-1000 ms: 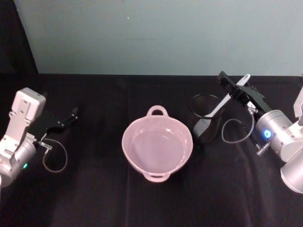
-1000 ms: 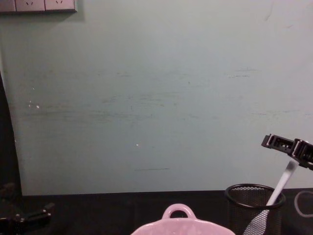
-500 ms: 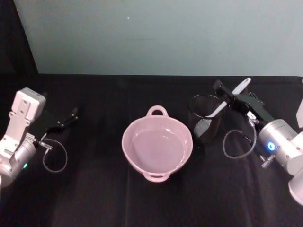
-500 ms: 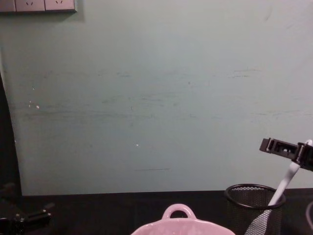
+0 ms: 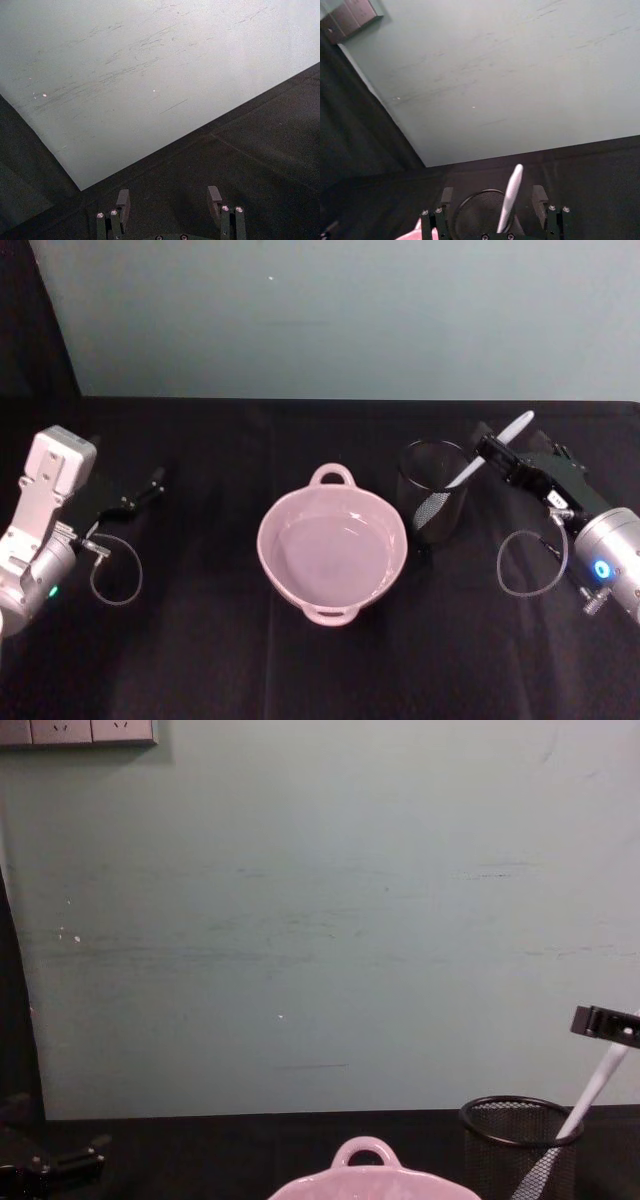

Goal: Use the one hand to pick up the spoon and stir the clear water in the bowl.

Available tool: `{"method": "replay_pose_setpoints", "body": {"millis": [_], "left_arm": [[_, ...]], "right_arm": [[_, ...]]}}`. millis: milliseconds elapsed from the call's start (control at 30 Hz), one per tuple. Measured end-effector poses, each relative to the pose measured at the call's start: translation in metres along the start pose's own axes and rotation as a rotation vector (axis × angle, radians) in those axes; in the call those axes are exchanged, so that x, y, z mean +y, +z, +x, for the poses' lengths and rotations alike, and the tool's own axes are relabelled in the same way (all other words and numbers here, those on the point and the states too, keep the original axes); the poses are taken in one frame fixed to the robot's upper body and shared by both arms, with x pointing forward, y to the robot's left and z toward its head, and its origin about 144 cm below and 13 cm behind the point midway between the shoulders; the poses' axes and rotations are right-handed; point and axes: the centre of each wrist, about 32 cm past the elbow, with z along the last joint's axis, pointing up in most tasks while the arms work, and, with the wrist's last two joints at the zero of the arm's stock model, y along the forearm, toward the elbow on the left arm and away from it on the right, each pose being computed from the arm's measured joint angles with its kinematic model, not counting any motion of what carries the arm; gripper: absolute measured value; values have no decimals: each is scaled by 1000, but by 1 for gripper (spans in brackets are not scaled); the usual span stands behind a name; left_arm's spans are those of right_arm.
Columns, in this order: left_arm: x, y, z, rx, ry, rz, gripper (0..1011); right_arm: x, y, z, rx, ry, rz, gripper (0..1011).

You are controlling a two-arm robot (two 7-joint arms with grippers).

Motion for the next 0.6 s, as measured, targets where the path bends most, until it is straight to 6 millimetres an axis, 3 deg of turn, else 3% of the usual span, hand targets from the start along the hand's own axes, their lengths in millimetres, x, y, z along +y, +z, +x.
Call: {"method": "replay_pose_setpoints", "body": {"millis": [600], "left_arm": [[0,0,0,0,0,0,1011]], "right_arm": [[3,0,8,-74,-97,-10,1002]]}}
